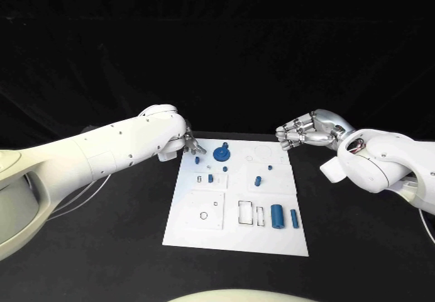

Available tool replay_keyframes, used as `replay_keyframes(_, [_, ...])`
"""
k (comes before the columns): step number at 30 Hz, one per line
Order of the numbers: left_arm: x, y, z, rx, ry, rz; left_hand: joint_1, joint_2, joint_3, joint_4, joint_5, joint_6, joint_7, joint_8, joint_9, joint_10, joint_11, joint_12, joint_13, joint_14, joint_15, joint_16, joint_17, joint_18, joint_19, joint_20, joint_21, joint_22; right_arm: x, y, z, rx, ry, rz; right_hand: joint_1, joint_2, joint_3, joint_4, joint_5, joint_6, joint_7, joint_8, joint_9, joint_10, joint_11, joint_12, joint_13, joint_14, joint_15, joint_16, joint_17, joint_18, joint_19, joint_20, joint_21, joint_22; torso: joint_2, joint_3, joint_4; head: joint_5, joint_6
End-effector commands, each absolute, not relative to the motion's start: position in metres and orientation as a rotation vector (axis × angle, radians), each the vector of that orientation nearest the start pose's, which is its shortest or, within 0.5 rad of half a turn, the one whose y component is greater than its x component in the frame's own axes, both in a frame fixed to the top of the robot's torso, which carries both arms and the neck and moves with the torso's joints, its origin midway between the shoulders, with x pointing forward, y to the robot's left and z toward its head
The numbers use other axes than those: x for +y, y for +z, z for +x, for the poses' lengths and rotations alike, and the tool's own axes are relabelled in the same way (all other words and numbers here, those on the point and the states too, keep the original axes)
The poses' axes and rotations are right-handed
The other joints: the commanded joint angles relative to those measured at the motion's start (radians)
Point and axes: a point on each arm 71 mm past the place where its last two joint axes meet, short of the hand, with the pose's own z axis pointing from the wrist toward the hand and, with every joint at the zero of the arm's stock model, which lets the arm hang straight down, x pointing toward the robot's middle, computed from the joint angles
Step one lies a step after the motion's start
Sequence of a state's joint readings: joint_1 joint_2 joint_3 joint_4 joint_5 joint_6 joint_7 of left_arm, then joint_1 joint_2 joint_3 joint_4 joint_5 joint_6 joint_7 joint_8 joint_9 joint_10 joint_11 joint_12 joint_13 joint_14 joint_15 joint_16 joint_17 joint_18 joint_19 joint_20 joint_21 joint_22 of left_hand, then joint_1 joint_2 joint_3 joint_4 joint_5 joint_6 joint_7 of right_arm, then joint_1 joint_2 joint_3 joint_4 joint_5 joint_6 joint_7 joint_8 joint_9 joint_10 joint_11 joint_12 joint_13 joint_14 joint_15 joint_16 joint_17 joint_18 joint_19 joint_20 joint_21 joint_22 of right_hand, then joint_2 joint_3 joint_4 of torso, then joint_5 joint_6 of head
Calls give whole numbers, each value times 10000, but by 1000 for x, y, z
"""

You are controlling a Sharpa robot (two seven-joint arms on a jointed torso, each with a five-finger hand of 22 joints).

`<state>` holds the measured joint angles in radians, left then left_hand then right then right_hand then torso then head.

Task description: Assemble the parts on the task board

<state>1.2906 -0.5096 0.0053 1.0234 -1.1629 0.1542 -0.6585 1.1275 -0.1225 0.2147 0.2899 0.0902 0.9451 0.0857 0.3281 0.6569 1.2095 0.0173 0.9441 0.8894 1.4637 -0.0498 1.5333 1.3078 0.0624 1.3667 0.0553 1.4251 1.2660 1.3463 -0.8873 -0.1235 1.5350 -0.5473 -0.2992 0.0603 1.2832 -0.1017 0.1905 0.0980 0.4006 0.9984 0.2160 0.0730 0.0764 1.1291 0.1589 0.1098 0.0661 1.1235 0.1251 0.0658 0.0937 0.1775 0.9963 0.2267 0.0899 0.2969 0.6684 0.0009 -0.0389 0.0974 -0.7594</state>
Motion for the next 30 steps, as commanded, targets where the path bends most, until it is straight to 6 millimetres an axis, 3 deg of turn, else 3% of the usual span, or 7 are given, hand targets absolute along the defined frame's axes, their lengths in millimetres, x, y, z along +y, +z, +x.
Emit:
replay_keyframes(1, [202, -193, 577, 22110, -826, -2926, 93, -26, -52, 18, 29, 38, 55, -42, -8, -40, 0, -13, -9, 907, 67, -22, 2160, 69, -44, 46, -31, 11, -222, -149, 498, 17230, 11294, 5795, -16, 72, -26, -35, 66, -29, -18, -1, 15, -44, -43, 53, -1, -19, -31, 9, -8, 58, -13, 56, -39, -9, -3, 0, 15, -6, -2])
replay_keyframes(30, [198, -199, 575, 22761, -797, -2732, 611, 333, -88, -21, 41, 391, -53, 109, -218, 114, -92, 259, 143, 935, -1, 44, 2236, 38, 67, 33, 38, 169, -222, -150, 498, 17263, 11293, 5803, -10, 82, -29, -43, 88, -19, -25, 7, 19, -29, -51, 70, 0, -12, -35, 14, -20, 60, -3, 55, -43, -28, -7, 9, 11, 38, -29])
